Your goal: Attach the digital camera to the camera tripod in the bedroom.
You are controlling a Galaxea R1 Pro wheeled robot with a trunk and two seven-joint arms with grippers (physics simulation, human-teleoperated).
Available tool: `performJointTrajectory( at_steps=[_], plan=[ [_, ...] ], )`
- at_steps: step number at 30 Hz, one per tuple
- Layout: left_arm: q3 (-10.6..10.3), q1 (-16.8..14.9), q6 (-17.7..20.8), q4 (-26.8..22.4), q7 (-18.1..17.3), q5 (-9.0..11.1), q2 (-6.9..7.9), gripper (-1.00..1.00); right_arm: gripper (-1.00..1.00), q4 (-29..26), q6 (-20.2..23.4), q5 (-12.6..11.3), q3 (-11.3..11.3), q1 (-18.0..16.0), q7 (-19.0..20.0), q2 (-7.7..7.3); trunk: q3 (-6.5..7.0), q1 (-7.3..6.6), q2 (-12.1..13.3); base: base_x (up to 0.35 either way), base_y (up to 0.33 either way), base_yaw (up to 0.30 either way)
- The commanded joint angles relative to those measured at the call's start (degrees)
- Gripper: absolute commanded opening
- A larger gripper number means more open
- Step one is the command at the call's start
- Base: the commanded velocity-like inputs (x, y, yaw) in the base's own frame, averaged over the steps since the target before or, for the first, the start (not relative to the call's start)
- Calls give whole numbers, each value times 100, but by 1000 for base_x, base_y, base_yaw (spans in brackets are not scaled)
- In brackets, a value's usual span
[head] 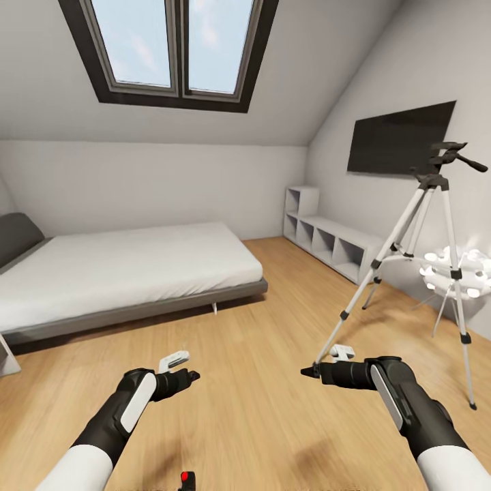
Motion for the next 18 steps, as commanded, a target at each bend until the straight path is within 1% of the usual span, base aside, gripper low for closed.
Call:
performJointTrajectory(
  at_steps=[1, 12, 15, 18],
  plan=[
    [-28, -3, 11, -8, 64, 58, 3, 100, 100, -2, 61, -65, -5, -4, -18, -6, -25, 22, -44, 0, 0, 0],
    [-34, -3, 10, -7, 66, 57, -2, 100, 100, -67, 71, -76, -4, -4, -9, -5, -222, 263, -486, 0, 0, 0],
    [-36, -3, 10, -7, 66, 57, -2, 100, 100, -272, 99, -88, -11, -4, 3, -2, -276, 329, -606, 0, 0, 0],
    [-34, -3, 10, -7, 66, 57, -2, 100, 100, -660, 237, -138, -13, -4, 73, -3, -330, 395, -726, 0, 0, 0]
  ],
)
